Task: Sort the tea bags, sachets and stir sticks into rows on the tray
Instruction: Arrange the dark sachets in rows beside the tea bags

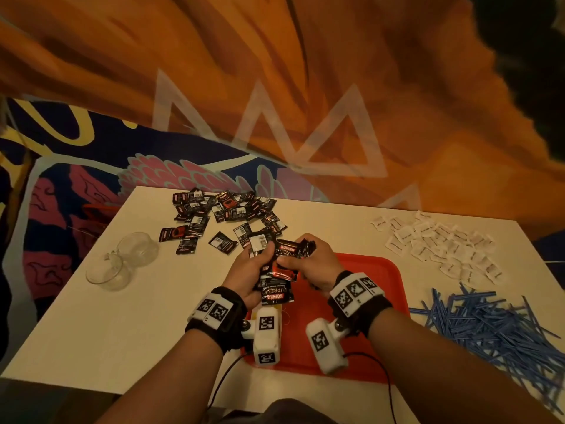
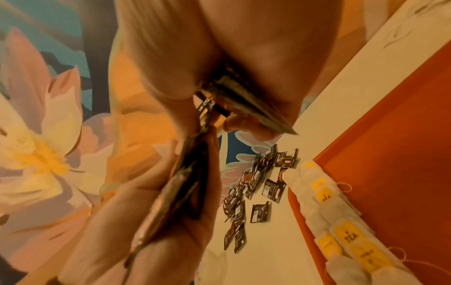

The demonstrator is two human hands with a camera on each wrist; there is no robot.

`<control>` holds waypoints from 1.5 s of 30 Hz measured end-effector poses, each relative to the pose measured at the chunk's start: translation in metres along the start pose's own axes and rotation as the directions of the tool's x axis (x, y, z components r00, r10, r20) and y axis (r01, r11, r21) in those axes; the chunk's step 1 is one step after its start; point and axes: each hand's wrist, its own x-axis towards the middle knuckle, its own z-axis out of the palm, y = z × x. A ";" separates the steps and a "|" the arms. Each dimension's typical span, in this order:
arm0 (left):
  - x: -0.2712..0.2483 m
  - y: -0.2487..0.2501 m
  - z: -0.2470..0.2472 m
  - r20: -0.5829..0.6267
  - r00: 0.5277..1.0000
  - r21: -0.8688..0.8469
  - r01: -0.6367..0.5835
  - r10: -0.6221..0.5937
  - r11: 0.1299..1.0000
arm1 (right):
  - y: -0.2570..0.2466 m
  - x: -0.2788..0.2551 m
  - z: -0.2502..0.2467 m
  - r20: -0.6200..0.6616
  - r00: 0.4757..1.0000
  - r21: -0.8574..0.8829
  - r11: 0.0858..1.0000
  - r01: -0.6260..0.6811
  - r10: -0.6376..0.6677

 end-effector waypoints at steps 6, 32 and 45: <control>0.004 0.001 -0.004 -0.019 0.999 -0.082 0.027 -0.028 0.996 | 0.005 0.007 0.006 -0.121 0.993 0.035 0.999 0.017 -0.013; 0.005 0.000 -0.007 0.033 0.995 0.010 0.090 -0.091 0.996 | -0.003 0.027 -0.015 -0.128 0.966 -0.222 0.956 0.193 -0.225; 0.013 0.010 -0.007 -0.020 0.997 -0.095 0.073 -0.075 0.993 | -0.001 0.015 -0.033 0.340 0.880 -0.626 0.619 0.474 -0.331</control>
